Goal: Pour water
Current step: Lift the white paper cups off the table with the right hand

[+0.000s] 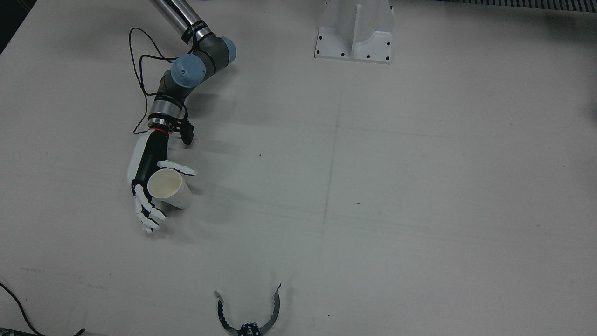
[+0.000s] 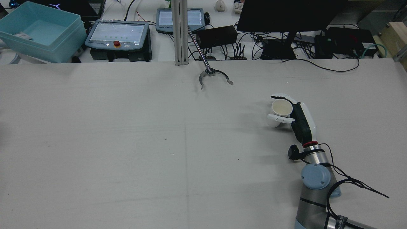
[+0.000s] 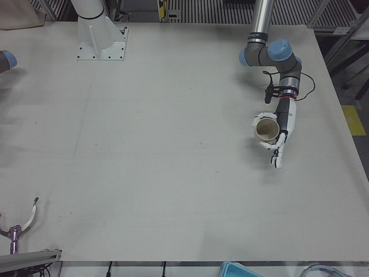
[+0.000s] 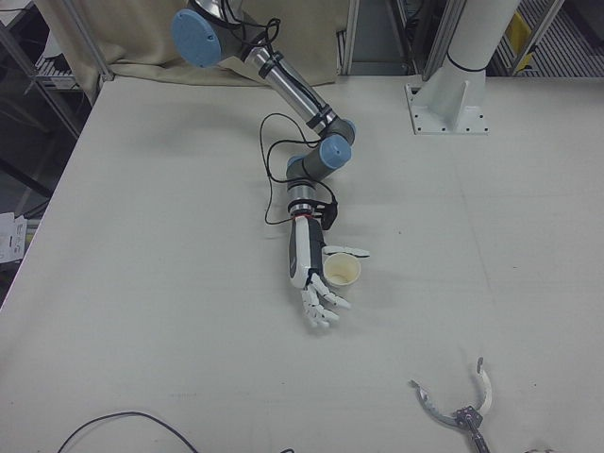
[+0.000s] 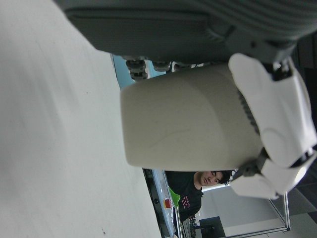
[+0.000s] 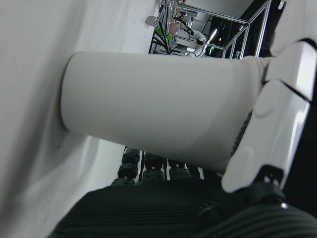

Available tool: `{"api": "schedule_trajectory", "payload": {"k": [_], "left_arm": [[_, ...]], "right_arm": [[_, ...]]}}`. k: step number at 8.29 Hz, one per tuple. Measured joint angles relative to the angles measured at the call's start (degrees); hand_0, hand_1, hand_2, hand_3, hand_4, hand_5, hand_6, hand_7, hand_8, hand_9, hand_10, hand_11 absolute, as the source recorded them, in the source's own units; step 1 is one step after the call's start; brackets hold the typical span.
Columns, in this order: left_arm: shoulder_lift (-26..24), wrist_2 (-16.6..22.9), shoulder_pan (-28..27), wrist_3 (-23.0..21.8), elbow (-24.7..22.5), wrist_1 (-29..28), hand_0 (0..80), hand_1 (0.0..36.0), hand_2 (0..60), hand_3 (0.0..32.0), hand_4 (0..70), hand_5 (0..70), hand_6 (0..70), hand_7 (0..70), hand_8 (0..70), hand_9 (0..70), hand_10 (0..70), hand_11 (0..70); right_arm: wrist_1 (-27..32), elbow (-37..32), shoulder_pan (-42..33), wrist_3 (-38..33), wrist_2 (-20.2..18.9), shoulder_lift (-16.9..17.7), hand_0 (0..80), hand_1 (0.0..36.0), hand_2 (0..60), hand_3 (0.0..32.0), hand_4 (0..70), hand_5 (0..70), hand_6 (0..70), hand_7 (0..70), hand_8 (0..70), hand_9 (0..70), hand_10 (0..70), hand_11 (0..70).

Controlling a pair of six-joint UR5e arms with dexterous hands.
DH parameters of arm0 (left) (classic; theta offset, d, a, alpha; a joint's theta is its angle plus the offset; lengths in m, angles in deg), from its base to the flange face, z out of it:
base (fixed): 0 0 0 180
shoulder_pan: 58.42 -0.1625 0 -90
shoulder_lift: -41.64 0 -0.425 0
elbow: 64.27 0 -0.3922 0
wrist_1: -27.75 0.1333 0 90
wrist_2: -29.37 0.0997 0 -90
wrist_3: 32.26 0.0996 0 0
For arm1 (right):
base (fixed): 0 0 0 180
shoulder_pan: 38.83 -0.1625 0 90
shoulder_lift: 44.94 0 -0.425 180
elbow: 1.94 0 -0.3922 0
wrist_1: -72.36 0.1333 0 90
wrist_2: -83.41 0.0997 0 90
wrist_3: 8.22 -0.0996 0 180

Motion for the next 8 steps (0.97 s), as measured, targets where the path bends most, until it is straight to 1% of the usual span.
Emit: {"api": "schedule_trajectory", "payload": {"k": [1, 2, 3, 4, 5, 6, 7, 8], "left_arm": [[0.03, -0.01, 0.02, -0.03, 0.02, -0.03, 39.0, 36.0, 60.0, 0.0, 23.9, 56.2, 2.1, 5.9, 1.3, 2.8, 5.0, 9.6], [0.06, -0.01, 0.07, -0.06, 0.04, -0.04, 39.1, 36.0, 60.0, 0.0, 23.8, 56.1, 2.1, 5.8, 1.3, 2.8, 5.0, 9.6], [0.11, -0.01, 0.09, -0.08, 0.08, -0.08, 38.9, 36.0, 60.0, 0.0, 23.8, 56.2, 2.0, 5.8, 1.2, 2.7, 4.9, 9.5], [0.28, -0.04, 0.11, -0.08, 0.08, -0.14, 39.2, 36.0, 60.0, 0.0, 23.8, 56.2, 2.0, 5.7, 1.3, 2.8, 5.0, 9.6], [0.48, -0.07, 0.12, -0.08, 0.02, -0.23, 39.4, 36.0, 60.0, 0.0, 23.9, 56.4, 2.0, 5.8, 1.3, 2.7, 4.9, 9.6], [0.73, -0.09, 0.16, -0.09, -0.14, -0.31, 39.6, 36.0, 60.0, 0.0, 24.0, 56.5, 2.0, 5.9, 1.3, 2.7, 4.9, 9.6], [1.05, -0.07, 0.18, -0.09, -0.32, -0.54, 40.1, 36.0, 60.0, 0.0, 24.2, 57.3, 2.1, 5.9, 1.3, 2.7, 4.9, 9.6], [1.43, 0.0, 0.2, -0.09, -0.79, -0.78, 42.3, 36.0, 60.0, 0.0, 24.5, 59.0, 2.5, 6.5, 1.4, 2.8, 5.0, 9.8]], "right_arm": [[-0.02, 0.08, 0.08, 0.18, -0.14, -0.53, 50.4, 14.3, 10.0, 0.0, 19.4, 43.5, 27.7, 52.6, 27.4, 42.7, 11.6, 17.9], [-0.09, 0.09, 0.15, 0.52, -0.56, -1.06, 49.9, 13.1, 9.4, 0.0, 19.7, 55.4, 31.3, 58.7, 31.6, 48.0, 11.9, 18.3], [-0.13, 0.09, 0.16, 1.07, -1.51, -1.41, 49.4, 11.9, 10.0, 0.0, 20.3, 69.3, 36.8, 64.2, 37.4, 54.5, 13.5, 20.4], [-0.16, 0.17, 0.19, 1.57, -2.36, -1.63, 50.0, 13.0, 13.9, 0.0, 21.1, 70.0, 41.0, 68.3, 41.5, 59.4, 15.0, 22.7], [-0.23, 0.34, 0.18, 1.83, -2.8, -1.7, 50.3, 14.0, 18.0, 0.0, 21.6, 70.0, 44.3, 70.0, 44.2, 62.8, 16.3, 24.5], [-0.33, 0.71, 0.19, 1.93, -3.01, -1.7, 50.4, 16.3, 26.4, 0.0, 21.3, 70.0, 45.5, 70.0, 44.9, 63.5, 16.7, 25.2], [-0.49, 1.46, 0.21, 1.97, -3.11, -1.72, 50.7, 22.1, 48.6, 0.0, 21.0, 70.0, 47.4, 70.0, 46.3, 65.1, 17.5, 26.7], [-1.89, 3.52, 0.2, 2.02, -3.15, -1.66, 50.5, 27.7, 60.0, 0.0, 20.9, 70.0, 48.5, 70.0, 47.7, 66.7, 18.5, 28.4]]}}
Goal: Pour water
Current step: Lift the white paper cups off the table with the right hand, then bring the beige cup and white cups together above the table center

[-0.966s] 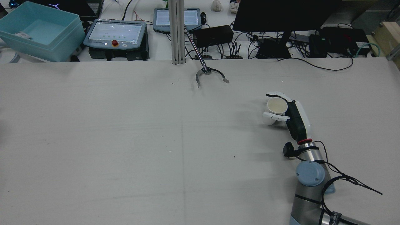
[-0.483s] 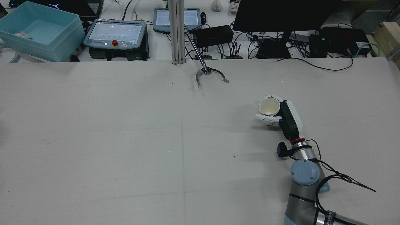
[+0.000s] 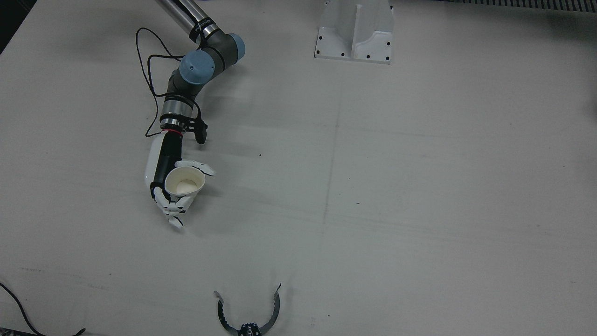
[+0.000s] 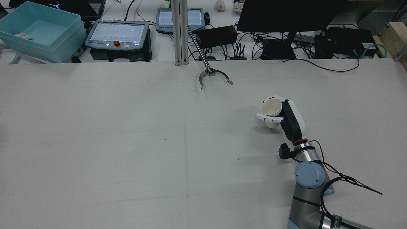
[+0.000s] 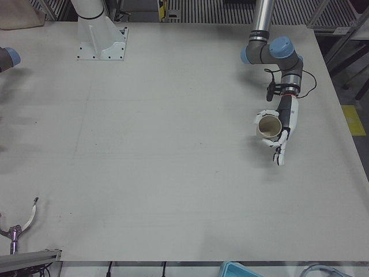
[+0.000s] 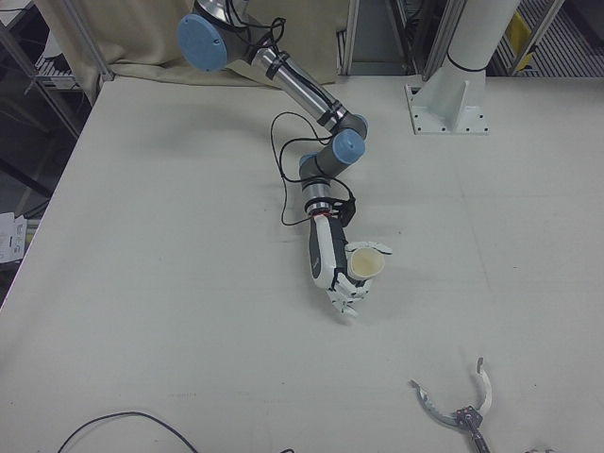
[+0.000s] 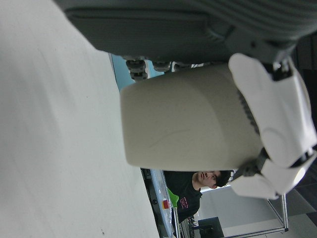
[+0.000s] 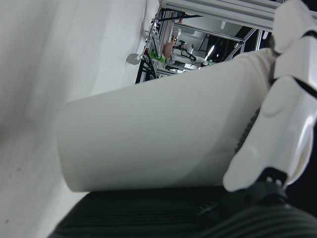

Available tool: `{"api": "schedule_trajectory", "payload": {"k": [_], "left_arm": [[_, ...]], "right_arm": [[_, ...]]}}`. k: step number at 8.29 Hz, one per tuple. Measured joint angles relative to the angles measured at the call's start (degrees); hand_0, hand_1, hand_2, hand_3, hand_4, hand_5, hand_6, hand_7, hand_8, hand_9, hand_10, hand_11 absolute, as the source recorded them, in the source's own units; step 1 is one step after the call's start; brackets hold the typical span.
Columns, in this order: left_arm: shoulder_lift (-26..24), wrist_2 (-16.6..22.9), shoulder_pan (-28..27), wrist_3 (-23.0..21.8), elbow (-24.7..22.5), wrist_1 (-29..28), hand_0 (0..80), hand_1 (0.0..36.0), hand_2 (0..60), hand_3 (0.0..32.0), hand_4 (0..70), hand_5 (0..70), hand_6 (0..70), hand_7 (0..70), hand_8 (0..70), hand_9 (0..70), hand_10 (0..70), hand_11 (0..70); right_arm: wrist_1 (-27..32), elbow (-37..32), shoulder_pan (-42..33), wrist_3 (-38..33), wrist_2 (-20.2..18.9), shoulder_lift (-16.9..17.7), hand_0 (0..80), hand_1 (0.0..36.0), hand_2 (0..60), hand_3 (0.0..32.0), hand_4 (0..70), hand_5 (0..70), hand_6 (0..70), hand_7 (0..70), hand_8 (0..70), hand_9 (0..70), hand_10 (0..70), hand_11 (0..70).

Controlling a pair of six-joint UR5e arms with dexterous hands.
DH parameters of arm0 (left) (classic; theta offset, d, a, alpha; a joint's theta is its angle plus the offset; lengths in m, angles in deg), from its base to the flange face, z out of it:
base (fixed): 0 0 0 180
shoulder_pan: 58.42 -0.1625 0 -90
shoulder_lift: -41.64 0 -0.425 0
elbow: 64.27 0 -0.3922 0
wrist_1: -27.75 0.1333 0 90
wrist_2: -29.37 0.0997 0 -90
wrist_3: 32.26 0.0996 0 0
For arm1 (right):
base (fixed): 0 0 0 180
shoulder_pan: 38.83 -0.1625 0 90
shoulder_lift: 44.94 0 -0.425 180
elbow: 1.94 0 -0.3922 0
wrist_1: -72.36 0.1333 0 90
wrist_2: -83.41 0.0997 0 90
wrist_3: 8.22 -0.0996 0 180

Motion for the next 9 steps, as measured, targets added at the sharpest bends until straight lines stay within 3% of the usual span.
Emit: {"api": "schedule_trajectory", "payload": {"k": [2, 4, 6, 9], "left_arm": [[-0.03, 0.52, -0.18, 0.15, -3.32, 1.12, 41.7, 36.0, 60.0, 0.0, 25.6, 59.6, 3.5, 8.4, 1.4, 3.0, 5.1, 9.9], [-2.68, 3.5, -0.38, 0.58, -8.45, 6.26, 42.1, 36.0, 60.0, 0.0, 25.5, 59.4, 3.1, 7.6, 1.1, 2.5, 4.8, 9.5], [-7.12, 5.34, -1.67, 1.17, -12.98, 11.97, 42.5, 36.0, 60.0, 0.0, 25.6, 58.9, 3.1, 7.8, 1.1, 2.6, 4.8, 9.6], [-17.82, 5.63, -8.64, 1.96, -15.91, 21.31, 40.7, 36.0, 60.0, 0.0, 25.2, 58.2, 3.0, 7.6, 1.2, 2.6, 4.8, 9.4]], "right_arm": [[-6.58, 6.46, -0.82, 0.33, 0.01, 0.34, 50.3, 26.3, 60.0, 0.0, 18.9, 70.0, 44.9, 67.1, 45.5, 63.6, 17.8, 27.4], [-9.17, 10.19, -2.59, 0.71, -0.95, 1.72, 50.8, 26.7, 60.0, 0.0, 18.3, 70.0, 43.8, 65.2, 44.6, 62.2, 17.6, 27.2], [-9.71, 12.59, -5.24, 2.92, -4.11, 2.36, 50.8, 26.9, 60.0, 0.0, 18.1, 70.0, 43.5, 64.9, 44.2, 61.7, 17.6, 27.3], [-9.8, 15.79, -9.77, 6.88, -9.21, 2.41, 51.0, 27.2, 60.0, 0.0, 18.5, 70.0, 43.7, 65.2, 43.9, 61.2, 17.4, 27.0]]}}
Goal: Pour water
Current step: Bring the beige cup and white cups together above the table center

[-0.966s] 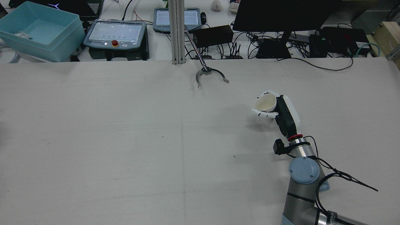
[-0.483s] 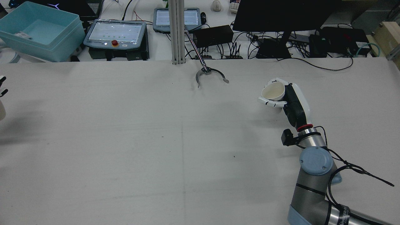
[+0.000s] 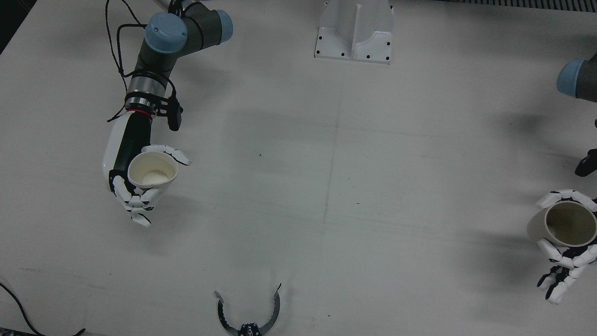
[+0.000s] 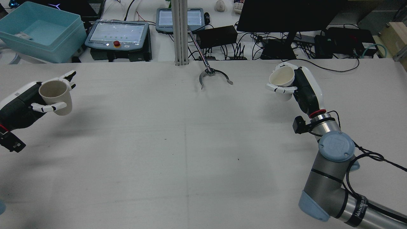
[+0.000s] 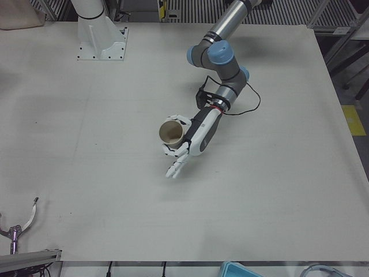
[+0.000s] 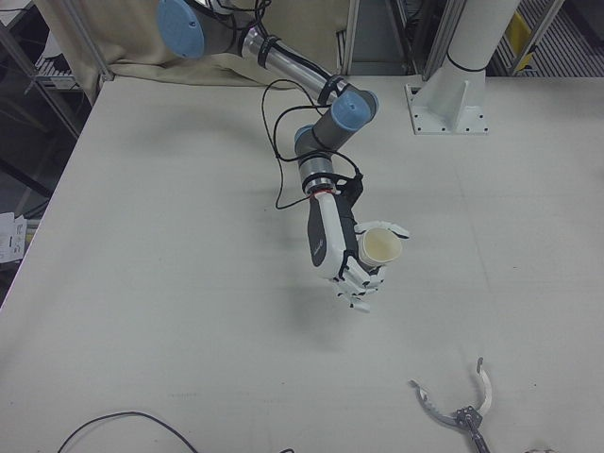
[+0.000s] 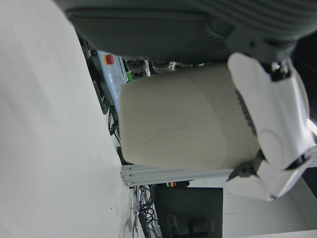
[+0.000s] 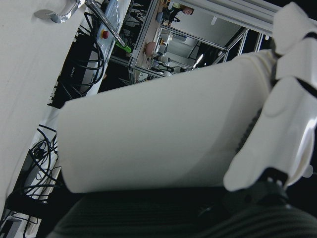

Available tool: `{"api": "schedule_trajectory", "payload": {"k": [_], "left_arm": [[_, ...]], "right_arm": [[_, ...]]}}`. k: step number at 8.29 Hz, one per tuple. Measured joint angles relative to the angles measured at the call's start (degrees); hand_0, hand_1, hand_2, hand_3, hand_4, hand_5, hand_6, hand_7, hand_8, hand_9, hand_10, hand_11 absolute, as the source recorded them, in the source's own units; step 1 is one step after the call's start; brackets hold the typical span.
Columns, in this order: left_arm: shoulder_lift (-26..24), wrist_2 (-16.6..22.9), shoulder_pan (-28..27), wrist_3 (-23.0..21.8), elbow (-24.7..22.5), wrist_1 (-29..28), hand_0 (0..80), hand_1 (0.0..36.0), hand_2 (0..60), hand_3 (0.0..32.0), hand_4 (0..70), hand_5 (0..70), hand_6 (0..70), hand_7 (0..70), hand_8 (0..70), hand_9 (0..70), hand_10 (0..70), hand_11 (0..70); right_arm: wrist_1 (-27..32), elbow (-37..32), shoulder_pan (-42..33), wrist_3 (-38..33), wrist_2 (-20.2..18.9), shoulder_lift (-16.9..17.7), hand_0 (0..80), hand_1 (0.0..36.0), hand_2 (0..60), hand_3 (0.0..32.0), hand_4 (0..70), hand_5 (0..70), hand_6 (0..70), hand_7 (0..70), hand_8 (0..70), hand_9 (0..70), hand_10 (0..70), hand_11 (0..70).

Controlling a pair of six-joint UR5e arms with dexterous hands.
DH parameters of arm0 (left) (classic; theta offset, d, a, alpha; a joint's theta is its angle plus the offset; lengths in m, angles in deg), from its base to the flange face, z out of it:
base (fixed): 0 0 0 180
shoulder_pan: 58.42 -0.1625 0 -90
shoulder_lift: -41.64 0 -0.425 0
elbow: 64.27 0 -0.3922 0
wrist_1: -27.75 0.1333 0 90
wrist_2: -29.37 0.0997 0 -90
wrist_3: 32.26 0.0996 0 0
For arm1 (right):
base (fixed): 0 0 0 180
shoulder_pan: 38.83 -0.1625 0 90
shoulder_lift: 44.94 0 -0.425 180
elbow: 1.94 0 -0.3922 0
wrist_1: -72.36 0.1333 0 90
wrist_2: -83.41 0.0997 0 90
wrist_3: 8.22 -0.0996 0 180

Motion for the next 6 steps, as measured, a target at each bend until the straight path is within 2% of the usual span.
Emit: {"api": "schedule_trajectory", "payload": {"k": [4, 6], "left_arm": [[-17.28, -0.14, -11.86, 2.22, 0.51, 11.51, 40.1, 36.0, 60.0, 0.0, 25.0, 58.5, 3.3, 7.7, 1.3, 2.9, 5.0, 9.6], [-23.14, -0.18, -16.21, 4.69, 0.86, 14.2, 40.1, 36.0, 60.0, 0.0, 25.2, 58.7, 3.4, 7.9, 1.4, 2.9, 4.9, 9.6]], "right_arm": [[-1.55, 3.39, -3.11, 3.1, -3.34, 0.05, 50.8, 26.5, 60.0, 0.0, 19.2, 70.0, 44.3, 66.0, 44.0, 61.4, 17.8, 27.5], [-2.06, 6.53, -4.09, 7.65, -5.48, -0.14, 51.0, 26.9, 60.0, 0.0, 20.2, 70.0, 44.8, 66.5, 43.8, 61.1, 17.7, 27.3]]}}
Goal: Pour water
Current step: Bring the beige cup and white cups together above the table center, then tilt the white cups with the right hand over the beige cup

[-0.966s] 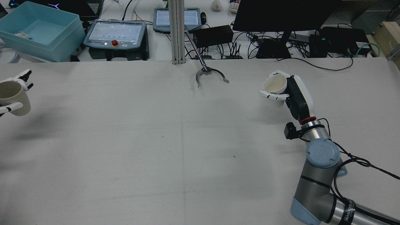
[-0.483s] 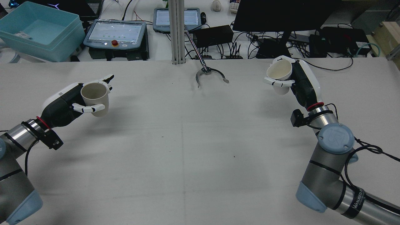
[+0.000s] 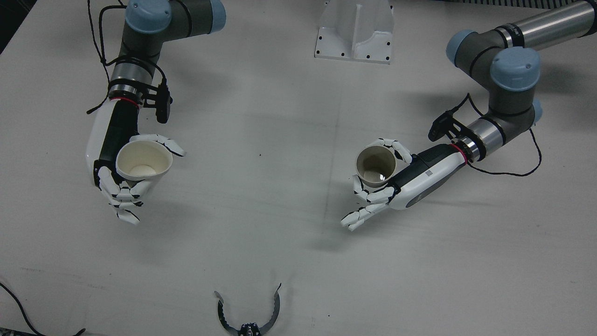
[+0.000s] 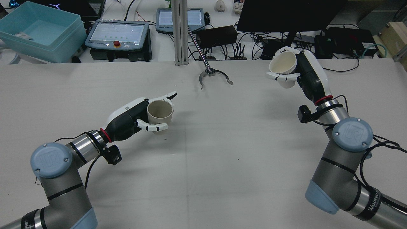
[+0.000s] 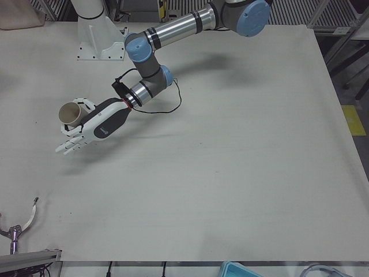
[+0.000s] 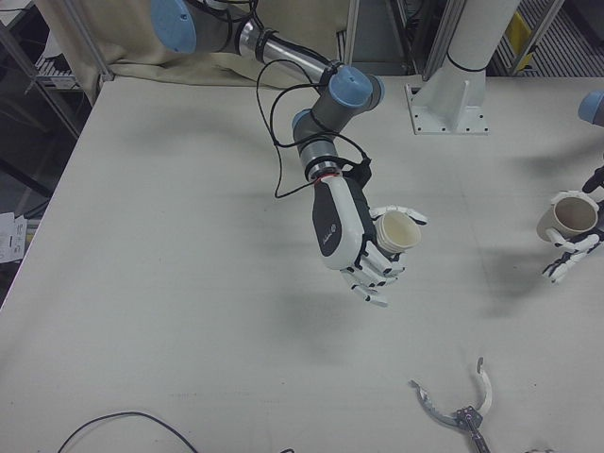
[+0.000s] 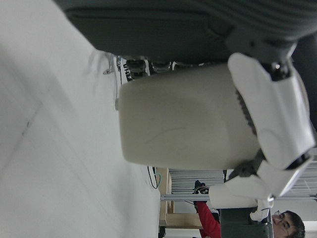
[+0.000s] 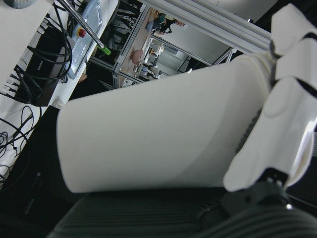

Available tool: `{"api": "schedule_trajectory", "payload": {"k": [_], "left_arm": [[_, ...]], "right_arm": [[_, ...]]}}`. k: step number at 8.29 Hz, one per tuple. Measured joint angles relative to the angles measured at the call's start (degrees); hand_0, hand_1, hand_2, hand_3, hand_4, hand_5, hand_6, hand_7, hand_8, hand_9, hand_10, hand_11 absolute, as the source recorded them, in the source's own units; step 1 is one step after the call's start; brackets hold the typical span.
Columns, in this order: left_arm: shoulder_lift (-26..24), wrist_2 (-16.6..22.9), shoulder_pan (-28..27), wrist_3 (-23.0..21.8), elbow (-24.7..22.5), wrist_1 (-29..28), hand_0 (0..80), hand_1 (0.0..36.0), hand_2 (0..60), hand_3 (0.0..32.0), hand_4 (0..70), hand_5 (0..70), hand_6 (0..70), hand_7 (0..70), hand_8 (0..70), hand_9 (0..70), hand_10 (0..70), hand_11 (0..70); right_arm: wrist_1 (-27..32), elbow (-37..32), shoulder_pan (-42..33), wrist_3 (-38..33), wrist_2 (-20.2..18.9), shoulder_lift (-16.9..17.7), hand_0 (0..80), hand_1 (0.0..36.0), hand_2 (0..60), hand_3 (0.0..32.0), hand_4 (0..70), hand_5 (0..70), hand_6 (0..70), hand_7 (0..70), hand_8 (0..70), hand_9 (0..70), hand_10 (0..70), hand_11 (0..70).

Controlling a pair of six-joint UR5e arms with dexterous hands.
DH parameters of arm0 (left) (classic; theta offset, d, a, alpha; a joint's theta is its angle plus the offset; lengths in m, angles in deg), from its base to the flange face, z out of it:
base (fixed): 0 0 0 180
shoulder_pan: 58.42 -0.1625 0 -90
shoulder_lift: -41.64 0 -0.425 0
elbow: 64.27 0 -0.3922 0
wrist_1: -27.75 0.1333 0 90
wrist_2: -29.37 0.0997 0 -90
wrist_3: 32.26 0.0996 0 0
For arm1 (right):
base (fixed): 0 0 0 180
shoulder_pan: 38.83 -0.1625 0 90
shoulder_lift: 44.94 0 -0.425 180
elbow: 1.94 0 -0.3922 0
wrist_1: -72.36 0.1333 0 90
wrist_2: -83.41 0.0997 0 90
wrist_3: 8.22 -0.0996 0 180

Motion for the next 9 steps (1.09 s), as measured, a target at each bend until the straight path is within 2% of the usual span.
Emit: {"api": "schedule_trajectory", "payload": {"k": [2, 3, 5, 7, 9], "left_arm": [[-4.07, -0.01, -3.37, 1.42, 0.92, 1.59, 40.2, 36.0, 60.0, 0.0, 25.0, 58.6, 3.3, 7.7, 1.3, 2.7, 5.0, 9.7], [-5.26, -0.01, -4.4, 2.15, 1.28, 1.87, 40.1, 36.0, 60.0, 0.0, 25.0, 58.6, 3.3, 7.7, 1.3, 2.8, 5.0, 9.7], [-6.24, -0.01, -5.22, 2.8, 1.55, 2.08, 40.5, 36.0, 60.0, 0.0, 25.2, 58.4, 3.2, 7.5, 1.3, 2.7, 4.9, 9.5], [-6.4, -0.04, -5.33, 2.91, 1.51, 2.12, 40.5, 36.0, 60.0, 0.0, 25.0, 58.2, 3.1, 7.5, 1.3, 2.7, 5.0, 9.6], [-6.43, -0.08, -5.34, 2.9, 1.53, 2.1, 40.1, 36.0, 60.0, 0.0, 24.8, 58.6, 3.3, 7.4, 1.3, 2.7, 5.0, 9.5]], "right_arm": [[-1.47, 3.79, -0.46, 4.65, -0.95, -0.2, 51.0, 27.4, 60.0, 0.0, 20.2, 70.0, 45.0, 66.1, 44.1, 61.4, 18.4, 28.3], [-1.89, 5.34, -0.46, 7.55, -1.11, -0.69, 51.4, 29.6, 60.0, 0.0, 20.7, 70.0, 46.5, 67.8, 45.1, 62.7, 19.4, 29.9], [-2.48, 8.99, -0.44, 17.51, -4.28, -3.38, 53.2, 34.7, 60.0, 0.0, 23.1, 70.0, 50.9, 70.0, 47.3, 65.5, 20.8, 32.2], [-4.83, 13.57, 0.05, 29.89, -7.11, -6.91, 53.2, 35.6, 60.0, 0.0, 23.8, 70.0, 52.1, 70.0, 47.9, 66.5, 21.7, 33.6], [-6.72, 15.44, 2.75, 38.07, -7.95, -10.2, 56.0, 36.0, 60.0, 0.0, 23.8, 70.0, 53.5, 70.0, 47.2, 65.5, 20.9, 32.9]]}}
